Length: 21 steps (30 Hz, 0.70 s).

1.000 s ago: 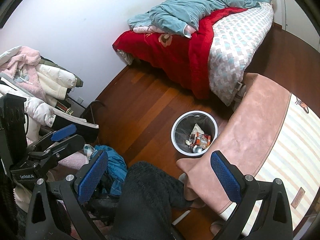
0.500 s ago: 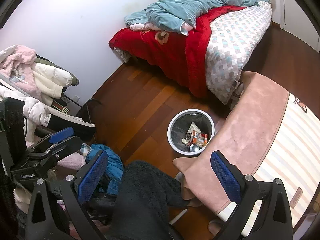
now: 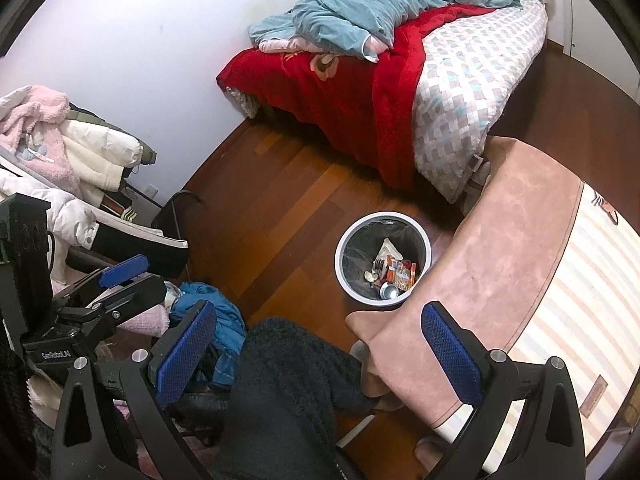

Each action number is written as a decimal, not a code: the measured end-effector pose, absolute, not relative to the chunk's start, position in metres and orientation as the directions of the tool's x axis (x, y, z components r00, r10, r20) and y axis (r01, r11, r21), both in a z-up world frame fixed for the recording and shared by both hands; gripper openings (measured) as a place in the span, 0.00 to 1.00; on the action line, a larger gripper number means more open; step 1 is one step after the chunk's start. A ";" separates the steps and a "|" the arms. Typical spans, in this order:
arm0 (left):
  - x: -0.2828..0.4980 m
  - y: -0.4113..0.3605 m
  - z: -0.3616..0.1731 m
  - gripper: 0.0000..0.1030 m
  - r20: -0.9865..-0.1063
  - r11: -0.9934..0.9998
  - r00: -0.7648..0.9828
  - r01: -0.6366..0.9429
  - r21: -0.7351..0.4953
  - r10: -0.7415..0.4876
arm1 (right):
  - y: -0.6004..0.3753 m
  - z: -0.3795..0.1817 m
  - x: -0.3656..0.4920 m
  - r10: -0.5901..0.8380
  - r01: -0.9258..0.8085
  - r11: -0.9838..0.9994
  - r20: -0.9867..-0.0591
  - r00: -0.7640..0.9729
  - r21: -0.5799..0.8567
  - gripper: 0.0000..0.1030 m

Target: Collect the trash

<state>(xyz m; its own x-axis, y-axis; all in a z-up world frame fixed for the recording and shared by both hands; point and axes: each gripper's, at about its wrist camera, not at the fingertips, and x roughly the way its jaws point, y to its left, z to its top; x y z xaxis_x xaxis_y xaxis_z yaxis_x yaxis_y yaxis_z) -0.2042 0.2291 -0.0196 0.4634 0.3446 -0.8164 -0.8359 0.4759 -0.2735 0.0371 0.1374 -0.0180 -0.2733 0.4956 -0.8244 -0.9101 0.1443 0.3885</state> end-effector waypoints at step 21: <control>-0.198 0.228 -0.018 1.00 -0.815 0.489 0.469 -0.828 -0.273 0.340 | 0.138 -0.022 0.040 0.492 -0.910 0.144 -0.826 -0.276 0.390 1.00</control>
<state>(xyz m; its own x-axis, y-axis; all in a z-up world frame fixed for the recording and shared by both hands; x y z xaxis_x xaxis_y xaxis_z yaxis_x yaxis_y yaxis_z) -0.1983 0.2276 -0.0181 0.4693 0.3399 -0.8150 -0.8283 0.4894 -0.2729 0.0403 0.1376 -0.0220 -0.2758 0.4920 -0.8257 -0.9097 0.1439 0.3896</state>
